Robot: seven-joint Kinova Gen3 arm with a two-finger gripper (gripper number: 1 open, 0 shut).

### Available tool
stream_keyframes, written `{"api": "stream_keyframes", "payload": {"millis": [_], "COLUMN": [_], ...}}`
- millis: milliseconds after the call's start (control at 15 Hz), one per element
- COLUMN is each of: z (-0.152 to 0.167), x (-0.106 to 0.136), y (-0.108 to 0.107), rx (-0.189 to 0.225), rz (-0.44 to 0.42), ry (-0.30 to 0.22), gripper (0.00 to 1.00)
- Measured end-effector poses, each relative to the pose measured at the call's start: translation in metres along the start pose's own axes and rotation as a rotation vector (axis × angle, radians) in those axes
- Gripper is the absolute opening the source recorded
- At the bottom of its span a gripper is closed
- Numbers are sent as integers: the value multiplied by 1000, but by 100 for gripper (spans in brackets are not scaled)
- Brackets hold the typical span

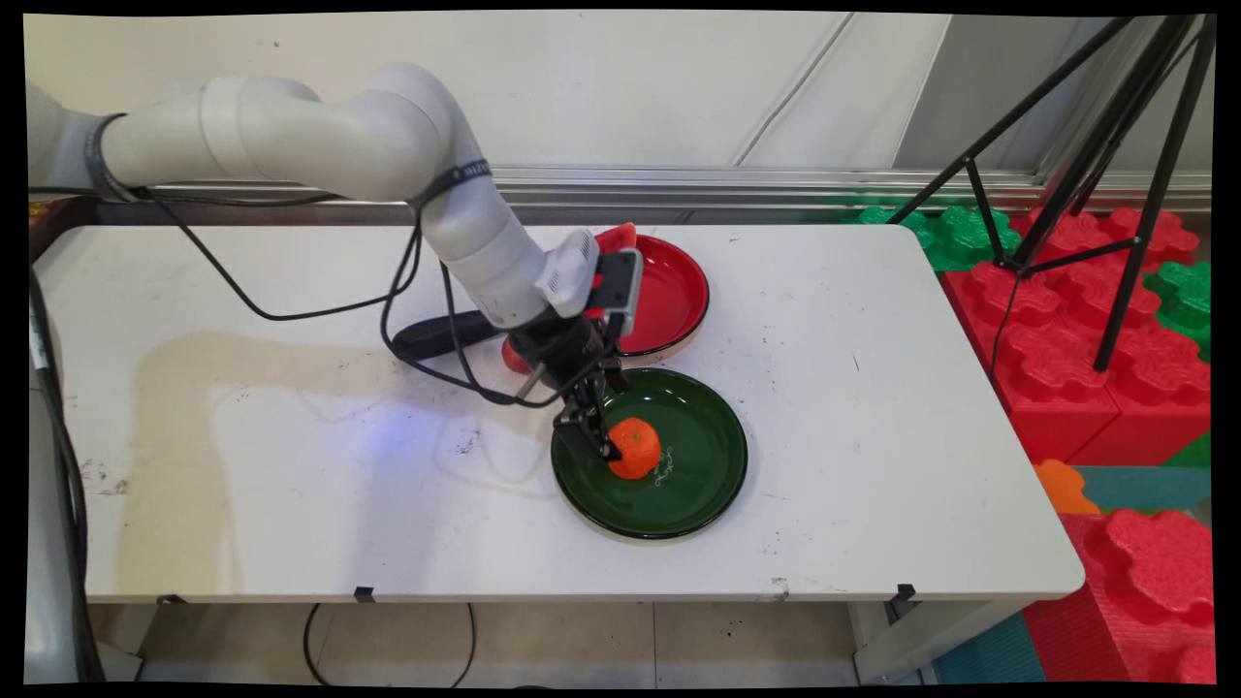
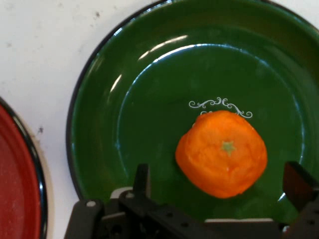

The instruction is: Pick up the mandarin from the green plate, then place the picked object on the table

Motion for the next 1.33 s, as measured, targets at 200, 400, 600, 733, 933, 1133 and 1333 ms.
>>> {"api": "stream_keyframes", "payload": {"millis": [200, 400, 600, 733, 933, 1133, 1333], "z": [15, 24, 32, 35, 39, 41, 42], "x": [3, 6, 8, 10, 11, 13, 15], "y": [0, -1, 0, 0, 1, 2, 2], "rx": [-7, -9, -11, -12, -13, -13, -12], "rz": [12, 22, 32, 39, 49, 60, 71], "ry": [-20, -30, -37, -40, -42, -42, -39], "gripper": [100, 100, 100, 100, 100, 0, 0]}}
